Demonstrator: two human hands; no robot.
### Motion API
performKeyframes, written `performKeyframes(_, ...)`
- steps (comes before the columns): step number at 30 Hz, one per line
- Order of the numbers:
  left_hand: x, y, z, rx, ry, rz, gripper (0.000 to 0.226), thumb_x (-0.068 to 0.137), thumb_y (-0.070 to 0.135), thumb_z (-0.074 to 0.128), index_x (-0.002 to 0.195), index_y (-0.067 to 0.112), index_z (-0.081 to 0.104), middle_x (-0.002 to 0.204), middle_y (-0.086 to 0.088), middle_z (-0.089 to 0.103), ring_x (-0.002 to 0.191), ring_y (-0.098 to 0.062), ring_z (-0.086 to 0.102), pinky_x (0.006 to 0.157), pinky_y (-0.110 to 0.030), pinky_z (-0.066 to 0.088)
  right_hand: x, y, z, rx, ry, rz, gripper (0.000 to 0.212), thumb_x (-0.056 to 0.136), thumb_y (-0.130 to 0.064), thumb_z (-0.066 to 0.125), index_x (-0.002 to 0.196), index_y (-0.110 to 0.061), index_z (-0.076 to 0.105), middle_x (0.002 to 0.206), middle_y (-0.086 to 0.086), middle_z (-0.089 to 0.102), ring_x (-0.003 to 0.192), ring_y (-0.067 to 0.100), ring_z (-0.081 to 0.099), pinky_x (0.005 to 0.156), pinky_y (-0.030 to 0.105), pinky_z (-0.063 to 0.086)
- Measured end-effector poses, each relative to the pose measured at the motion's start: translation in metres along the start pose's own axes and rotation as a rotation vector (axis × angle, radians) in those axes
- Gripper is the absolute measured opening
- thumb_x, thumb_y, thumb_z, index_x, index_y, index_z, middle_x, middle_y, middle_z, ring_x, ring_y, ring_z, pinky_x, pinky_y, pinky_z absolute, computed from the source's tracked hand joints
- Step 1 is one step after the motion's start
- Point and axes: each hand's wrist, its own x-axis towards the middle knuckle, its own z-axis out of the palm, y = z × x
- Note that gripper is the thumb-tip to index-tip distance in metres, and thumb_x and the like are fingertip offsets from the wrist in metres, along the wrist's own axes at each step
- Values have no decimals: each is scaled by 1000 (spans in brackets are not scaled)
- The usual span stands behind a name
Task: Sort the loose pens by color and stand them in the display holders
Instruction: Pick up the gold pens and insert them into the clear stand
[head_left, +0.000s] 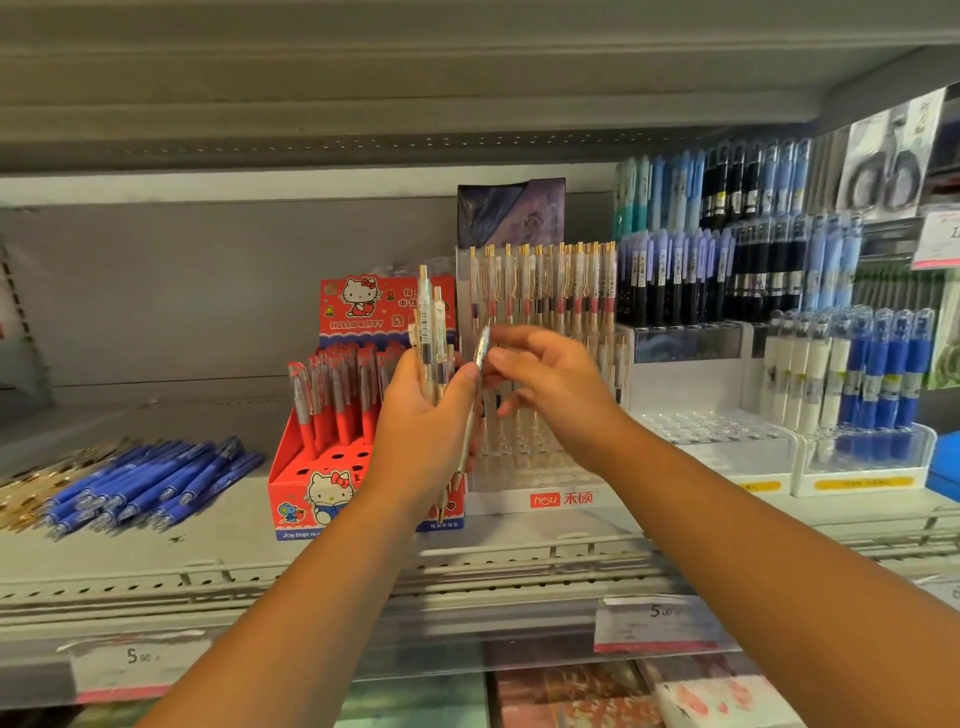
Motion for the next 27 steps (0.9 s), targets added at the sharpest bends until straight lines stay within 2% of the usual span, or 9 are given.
performKeyframes(5,-3,0,-2,-77,-70,-62,10,98,33,57,107,36,60,62,2,62,50,-16,56,43,-28,46,1,-3,-2,150,22,31,21,88,-6,67,107,-16,63,90,5,75,83,19,73,65,27,57)
performKeyframes(7,-4,0,-2,-135,-81,-78,13,94,30,56,94,41,63,60,-2,60,44,-18,50,39,-26,42,2,-2,-4,241,38,36,23,89,-6,66,111,-13,60,95,12,74,84,26,73,66,30,57)
performKeyframes(9,-3,0,-2,-148,-61,-100,16,86,27,55,85,41,63,60,-5,58,43,-18,47,38,-26,39,3,-1,-5,289,67,36,27,91,-5,64,115,-13,56,96,13,73,86,32,73,66,32,58)
performKeyframes(10,-2,-1,-3,-143,-37,-112,15,84,24,54,88,36,61,60,-6,57,44,-18,47,38,-26,38,4,-1,-5,296,85,28,28,91,-5,63,116,-15,55,94,10,73,86,31,73,66,33,58)
performKeyframes(14,1,-5,-5,-153,39,-143,9,85,7,47,92,14,47,58,-5,55,43,-18,44,37,-25,35,7,-1,-6,224,213,-25,25,93,-5,62,113,-21,58,89,-1,74,83,21,73,67,32,59)
performKeyframes(18,1,-4,-4,-145,23,-106,4,89,7,45,89,10,46,54,-3,53,42,-17,43,38,-25,34,8,1,-9,-39,355,-117,26,93,-9,63,115,-22,57,95,0,68,79,13,72,59,23,58)
performKeyframes(21,1,-3,-3,-154,19,-71,8,93,7,46,88,11,50,62,-8,56,47,-17,47,39,-27,37,9,4,-9,-191,405,-206,28,94,-10,62,117,-24,54,95,0,65,84,15,70,62,29,61)
performKeyframes(25,1,-2,-4,-146,22,-42,12,98,8,46,91,7,56,66,-5,64,53,-16,56,44,-27,46,10,7,-10,-329,442,-290,29,94,-13,62,114,-32,53,93,-10,63,89,12,67,72,40,61)
performKeyframes(27,0,-2,-5,-120,27,-29,14,100,10,46,93,12,58,72,-6,69,57,-15,59,49,-27,51,10,10,-9,-375,431,-304,29,94,-13,62,117,-30,55,93,-13,62,91,11,66,74,41,61)
